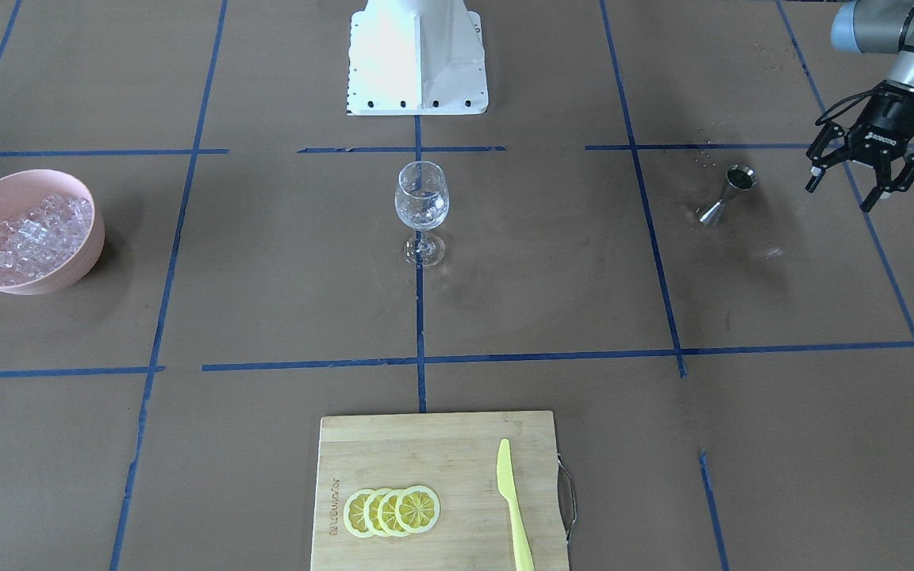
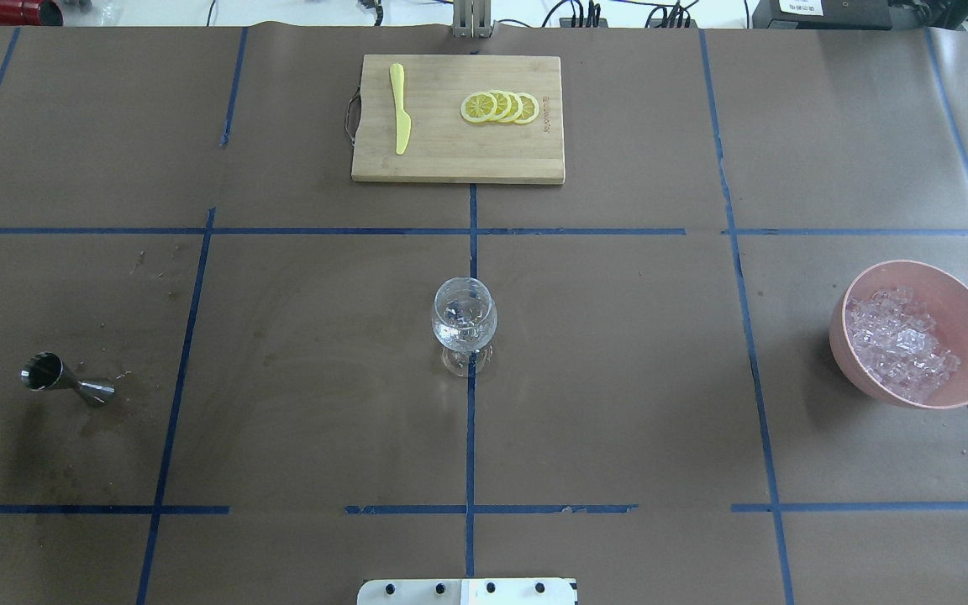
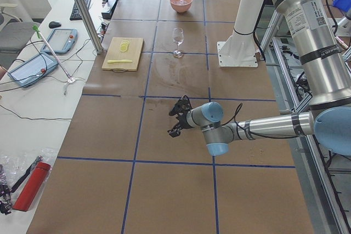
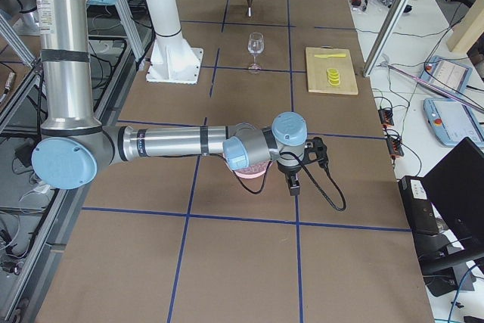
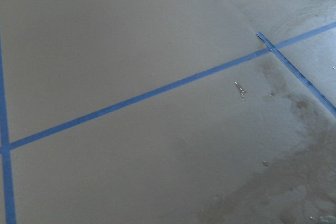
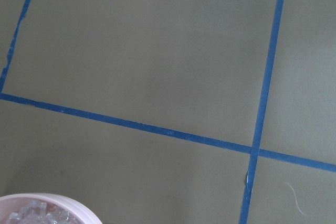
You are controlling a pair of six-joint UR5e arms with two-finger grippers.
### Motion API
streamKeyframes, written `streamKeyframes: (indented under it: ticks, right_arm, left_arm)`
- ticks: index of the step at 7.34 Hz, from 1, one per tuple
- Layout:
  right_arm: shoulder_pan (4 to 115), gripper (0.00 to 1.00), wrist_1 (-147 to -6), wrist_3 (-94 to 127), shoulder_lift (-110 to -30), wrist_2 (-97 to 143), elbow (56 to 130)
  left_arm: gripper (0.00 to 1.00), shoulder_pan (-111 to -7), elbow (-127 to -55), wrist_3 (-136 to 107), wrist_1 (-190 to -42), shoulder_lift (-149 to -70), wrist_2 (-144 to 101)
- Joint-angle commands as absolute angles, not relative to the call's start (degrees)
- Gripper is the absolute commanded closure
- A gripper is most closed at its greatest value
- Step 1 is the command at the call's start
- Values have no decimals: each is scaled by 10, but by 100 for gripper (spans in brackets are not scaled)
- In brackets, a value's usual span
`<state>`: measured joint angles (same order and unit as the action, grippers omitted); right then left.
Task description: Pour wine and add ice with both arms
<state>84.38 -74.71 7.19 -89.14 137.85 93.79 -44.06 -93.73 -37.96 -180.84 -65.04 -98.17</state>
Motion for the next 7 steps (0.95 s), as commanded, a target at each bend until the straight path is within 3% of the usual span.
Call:
streamKeyframes:
  ticks: [1, 3, 7]
  right_arm:
    - [844, 0, -747, 73, -892, 1379, 942]
    - [844, 0, -747, 73, -892, 1379, 942]
    - [844, 0, -747, 73, -892, 1380, 947]
  left_arm:
    - [7, -347, -936, -355, -1866, -635, -913]
    - [1, -316, -936, -275, -1913, -628, -880]
    - [1, -237, -923, -333, -1903, -635, -858]
